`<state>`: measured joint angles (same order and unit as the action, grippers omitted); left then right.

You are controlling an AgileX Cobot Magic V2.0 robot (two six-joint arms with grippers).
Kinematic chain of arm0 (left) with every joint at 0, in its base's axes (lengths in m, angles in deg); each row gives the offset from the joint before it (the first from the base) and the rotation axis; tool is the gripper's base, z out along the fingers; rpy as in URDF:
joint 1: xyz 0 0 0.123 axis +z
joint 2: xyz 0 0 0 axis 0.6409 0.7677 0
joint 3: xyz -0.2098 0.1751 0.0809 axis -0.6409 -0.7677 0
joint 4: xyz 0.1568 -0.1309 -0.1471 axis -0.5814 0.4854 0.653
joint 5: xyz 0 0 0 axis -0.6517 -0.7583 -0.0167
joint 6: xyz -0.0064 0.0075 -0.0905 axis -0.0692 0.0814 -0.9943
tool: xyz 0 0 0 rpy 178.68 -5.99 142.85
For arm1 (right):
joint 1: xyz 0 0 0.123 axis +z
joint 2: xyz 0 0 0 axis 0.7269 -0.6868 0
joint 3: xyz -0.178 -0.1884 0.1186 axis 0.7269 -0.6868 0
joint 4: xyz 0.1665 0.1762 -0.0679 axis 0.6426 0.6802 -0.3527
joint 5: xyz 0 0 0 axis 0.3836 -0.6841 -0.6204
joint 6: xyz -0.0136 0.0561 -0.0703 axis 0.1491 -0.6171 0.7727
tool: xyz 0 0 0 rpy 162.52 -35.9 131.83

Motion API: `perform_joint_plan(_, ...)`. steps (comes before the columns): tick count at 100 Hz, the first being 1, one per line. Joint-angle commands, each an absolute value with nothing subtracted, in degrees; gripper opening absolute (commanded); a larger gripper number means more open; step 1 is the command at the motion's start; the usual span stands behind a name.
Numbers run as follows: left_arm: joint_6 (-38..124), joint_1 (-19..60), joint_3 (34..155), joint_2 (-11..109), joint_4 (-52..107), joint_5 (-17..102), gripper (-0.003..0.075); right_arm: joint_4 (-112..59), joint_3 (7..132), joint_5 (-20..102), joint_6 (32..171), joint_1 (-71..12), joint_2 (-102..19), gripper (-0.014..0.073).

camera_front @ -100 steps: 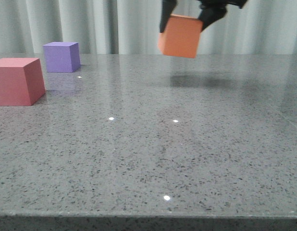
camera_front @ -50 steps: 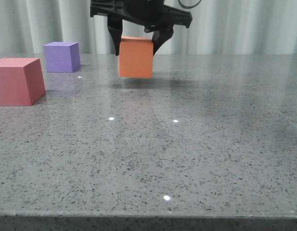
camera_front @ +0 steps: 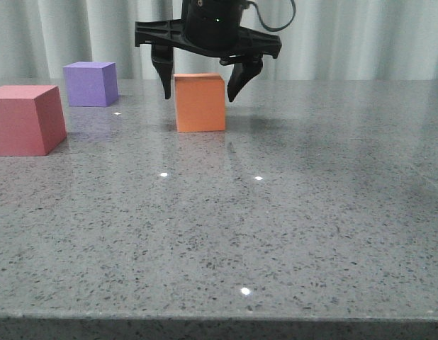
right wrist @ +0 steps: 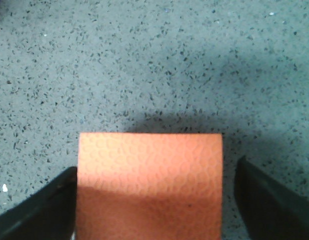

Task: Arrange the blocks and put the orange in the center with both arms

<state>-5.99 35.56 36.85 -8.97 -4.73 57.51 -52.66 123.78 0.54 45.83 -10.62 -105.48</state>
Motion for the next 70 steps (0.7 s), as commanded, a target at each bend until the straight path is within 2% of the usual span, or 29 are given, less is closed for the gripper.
perform_joint_plan(1,-6.2,35.7,34.5,-9.0,-4.6,62.1,-0.002,-53.8,126.2,1.8,45.8,-10.8,-101.6,0.0661)
perform_joint_plan(34,-6.2,35.7,34.5,-9.0,-4.6,62.1,-0.002,-53.6,127.9,-0.4,52.9,-12.5,-96.5,0.0661)
perform_joint_plan(70,-6.2,35.7,34.5,-9.0,-4.6,62.1,-0.002,-52.3,127.8,-4.3,62.8,-20.6,-90.6,0.0661)
